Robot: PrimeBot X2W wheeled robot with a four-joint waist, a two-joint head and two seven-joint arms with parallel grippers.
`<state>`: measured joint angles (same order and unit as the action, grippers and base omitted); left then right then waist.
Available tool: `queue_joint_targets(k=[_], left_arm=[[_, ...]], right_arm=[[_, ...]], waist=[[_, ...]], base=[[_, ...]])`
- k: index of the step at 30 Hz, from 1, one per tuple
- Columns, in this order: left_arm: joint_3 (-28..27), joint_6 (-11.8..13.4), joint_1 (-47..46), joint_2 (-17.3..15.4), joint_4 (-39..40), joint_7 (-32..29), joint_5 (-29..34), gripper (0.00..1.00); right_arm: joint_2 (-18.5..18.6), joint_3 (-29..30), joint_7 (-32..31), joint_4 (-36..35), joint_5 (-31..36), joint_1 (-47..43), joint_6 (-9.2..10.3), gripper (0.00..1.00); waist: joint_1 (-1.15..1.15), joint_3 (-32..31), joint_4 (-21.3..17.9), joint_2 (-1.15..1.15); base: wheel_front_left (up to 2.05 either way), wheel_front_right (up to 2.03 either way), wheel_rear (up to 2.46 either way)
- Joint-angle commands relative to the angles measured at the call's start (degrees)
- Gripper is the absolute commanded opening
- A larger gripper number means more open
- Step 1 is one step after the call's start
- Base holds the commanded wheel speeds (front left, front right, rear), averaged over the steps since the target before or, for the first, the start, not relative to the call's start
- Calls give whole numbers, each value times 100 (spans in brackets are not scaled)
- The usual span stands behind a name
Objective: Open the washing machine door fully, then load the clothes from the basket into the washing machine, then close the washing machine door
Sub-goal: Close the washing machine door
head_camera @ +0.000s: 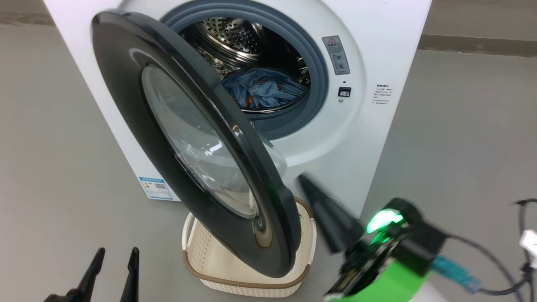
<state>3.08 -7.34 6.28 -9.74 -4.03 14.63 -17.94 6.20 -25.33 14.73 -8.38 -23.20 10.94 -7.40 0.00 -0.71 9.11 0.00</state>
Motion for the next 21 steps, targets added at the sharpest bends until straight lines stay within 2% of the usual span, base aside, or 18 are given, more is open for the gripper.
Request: queue_joint_targets(k=[1, 10, 21], left_arm=[[-247, -14, -73, -34, 165, 37, 44, 100], [-282, -14, -66, 10, 177, 37, 51, 100], [-269, -14, -130, 105, 146, 37, 42, 100]], right_arm=[[-9, -327, 27, -98, 117, 133, -9, 0], [-103, -1078, 27, 454, -117, -109, -9, 0], [-77, -1246, 27, 1312, -322, -181, -9, 0]], waist=[[0, -15, 39, 0], [0, 20, 138, 0], [0, 136, 194, 0]], base=[[0, 0, 0], [0, 0, 0], [0, 0, 0]])
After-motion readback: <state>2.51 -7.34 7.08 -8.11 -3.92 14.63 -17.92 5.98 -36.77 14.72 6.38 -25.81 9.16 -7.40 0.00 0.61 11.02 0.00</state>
